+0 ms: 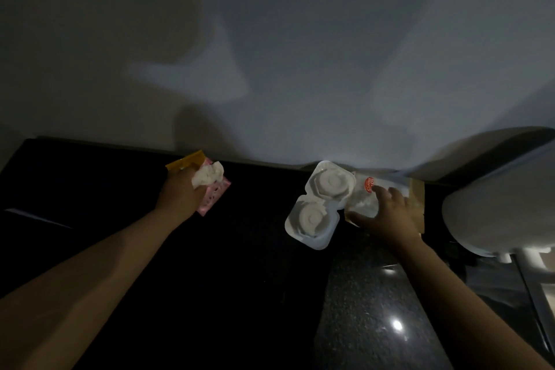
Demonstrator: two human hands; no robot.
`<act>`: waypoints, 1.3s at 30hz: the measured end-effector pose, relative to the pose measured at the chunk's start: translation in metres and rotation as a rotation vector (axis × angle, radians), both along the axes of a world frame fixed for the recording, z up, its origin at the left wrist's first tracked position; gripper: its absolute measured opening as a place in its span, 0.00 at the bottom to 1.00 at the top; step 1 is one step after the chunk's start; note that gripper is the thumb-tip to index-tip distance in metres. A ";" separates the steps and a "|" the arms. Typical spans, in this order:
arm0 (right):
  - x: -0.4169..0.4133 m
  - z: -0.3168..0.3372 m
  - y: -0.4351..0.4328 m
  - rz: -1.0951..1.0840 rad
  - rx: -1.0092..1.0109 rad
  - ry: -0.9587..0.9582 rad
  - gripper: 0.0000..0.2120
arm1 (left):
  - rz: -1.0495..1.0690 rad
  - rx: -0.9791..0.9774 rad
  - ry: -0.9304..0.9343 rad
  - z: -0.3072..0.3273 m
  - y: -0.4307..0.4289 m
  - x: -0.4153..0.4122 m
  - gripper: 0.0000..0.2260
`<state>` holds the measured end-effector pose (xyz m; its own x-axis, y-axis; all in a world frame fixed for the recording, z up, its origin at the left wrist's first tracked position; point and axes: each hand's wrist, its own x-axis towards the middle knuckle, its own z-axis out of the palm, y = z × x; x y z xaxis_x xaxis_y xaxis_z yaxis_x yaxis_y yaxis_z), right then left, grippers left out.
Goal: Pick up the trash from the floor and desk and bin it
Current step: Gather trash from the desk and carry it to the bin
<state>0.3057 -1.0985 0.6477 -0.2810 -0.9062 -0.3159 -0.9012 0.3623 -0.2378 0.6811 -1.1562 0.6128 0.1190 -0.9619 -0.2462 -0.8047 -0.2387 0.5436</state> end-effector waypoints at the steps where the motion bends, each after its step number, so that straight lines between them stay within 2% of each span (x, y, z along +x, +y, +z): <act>1: 0.001 -0.005 -0.004 -0.036 0.022 -0.013 0.46 | -0.003 0.049 -0.057 -0.003 -0.002 0.002 0.19; 3: 0.005 -0.015 -0.012 -0.071 0.085 -0.029 0.52 | -0.001 0.188 -0.190 -0.008 -0.003 0.004 0.25; 6: 0.016 -0.030 -0.021 -0.074 0.133 -0.078 0.57 | -0.036 0.330 -0.302 -0.020 0.000 -0.003 0.29; 12: 0.043 -0.057 -0.026 -0.213 0.155 -0.223 0.61 | -0.107 0.260 -0.326 -0.033 0.005 -0.012 0.27; 14: 0.047 -0.059 -0.027 -0.181 0.156 -0.215 0.62 | -0.158 0.226 -0.353 -0.035 0.011 -0.015 0.26; 21: 0.046 -0.066 -0.009 -0.042 0.201 -0.155 0.50 | -0.252 0.105 -0.384 -0.037 0.034 -0.027 0.24; 30: 0.053 -0.084 0.043 0.234 0.129 -0.140 0.40 | -0.290 0.100 -0.361 -0.028 0.076 -0.046 0.22; 36: 0.058 -0.086 0.070 0.297 0.111 -0.149 0.34 | -0.287 0.080 -0.329 -0.028 0.106 -0.045 0.22; 39: 0.057 -0.071 0.078 0.254 0.031 -0.256 0.27 | -0.270 0.096 -0.243 -0.028 0.116 -0.039 0.22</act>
